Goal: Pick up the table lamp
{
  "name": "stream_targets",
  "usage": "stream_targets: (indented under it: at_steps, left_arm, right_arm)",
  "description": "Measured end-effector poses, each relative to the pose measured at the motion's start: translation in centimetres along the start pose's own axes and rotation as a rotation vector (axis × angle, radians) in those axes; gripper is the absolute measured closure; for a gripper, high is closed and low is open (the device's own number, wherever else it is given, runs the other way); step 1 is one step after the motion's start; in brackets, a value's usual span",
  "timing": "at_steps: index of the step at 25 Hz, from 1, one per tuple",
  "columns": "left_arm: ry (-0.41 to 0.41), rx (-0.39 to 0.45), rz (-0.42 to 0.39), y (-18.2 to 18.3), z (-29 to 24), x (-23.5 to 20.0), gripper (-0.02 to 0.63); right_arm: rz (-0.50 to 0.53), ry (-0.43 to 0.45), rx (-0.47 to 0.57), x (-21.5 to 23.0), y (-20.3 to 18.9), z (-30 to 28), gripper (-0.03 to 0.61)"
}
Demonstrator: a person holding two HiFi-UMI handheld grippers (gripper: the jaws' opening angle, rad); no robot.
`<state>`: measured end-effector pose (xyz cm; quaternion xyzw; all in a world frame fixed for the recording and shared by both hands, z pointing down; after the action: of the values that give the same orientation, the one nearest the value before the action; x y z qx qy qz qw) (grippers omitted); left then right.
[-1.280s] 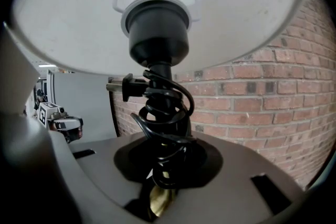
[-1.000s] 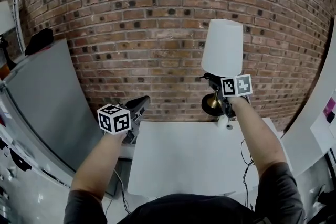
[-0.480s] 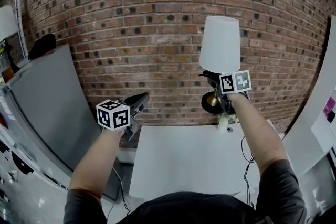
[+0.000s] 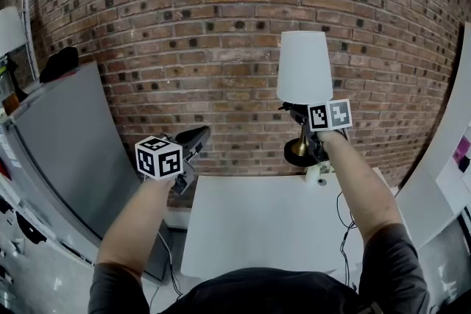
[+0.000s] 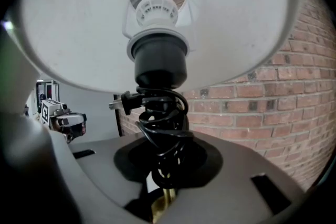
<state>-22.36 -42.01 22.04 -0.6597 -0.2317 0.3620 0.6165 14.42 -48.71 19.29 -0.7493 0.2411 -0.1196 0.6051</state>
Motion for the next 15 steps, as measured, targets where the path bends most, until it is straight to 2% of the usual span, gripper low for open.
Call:
stream_targets:
  at_steps: [8,15]
  left_arm:
    - [0.002,-0.006,0.004,-0.2,-0.3,0.1,0.609]
    - [-0.001,0.004,0.004,-0.1,-0.1,0.3,0.609]
  right_arm:
    - [-0.049,0.018,0.024,0.6,-1.3,-0.2,0.505]
    - [-0.034,0.012,0.038,0.5,-1.0,0.1,0.505]
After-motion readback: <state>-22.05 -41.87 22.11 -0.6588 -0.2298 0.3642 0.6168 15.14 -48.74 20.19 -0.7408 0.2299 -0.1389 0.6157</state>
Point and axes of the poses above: the fingertips, and each gripper's own axes: z backward along the fingers, x to its right, y out of its top, the point moved 9 cm from there along z, backward along the fingers, and after that the axes turned 10 degrees about z, right-handed, at the moved point
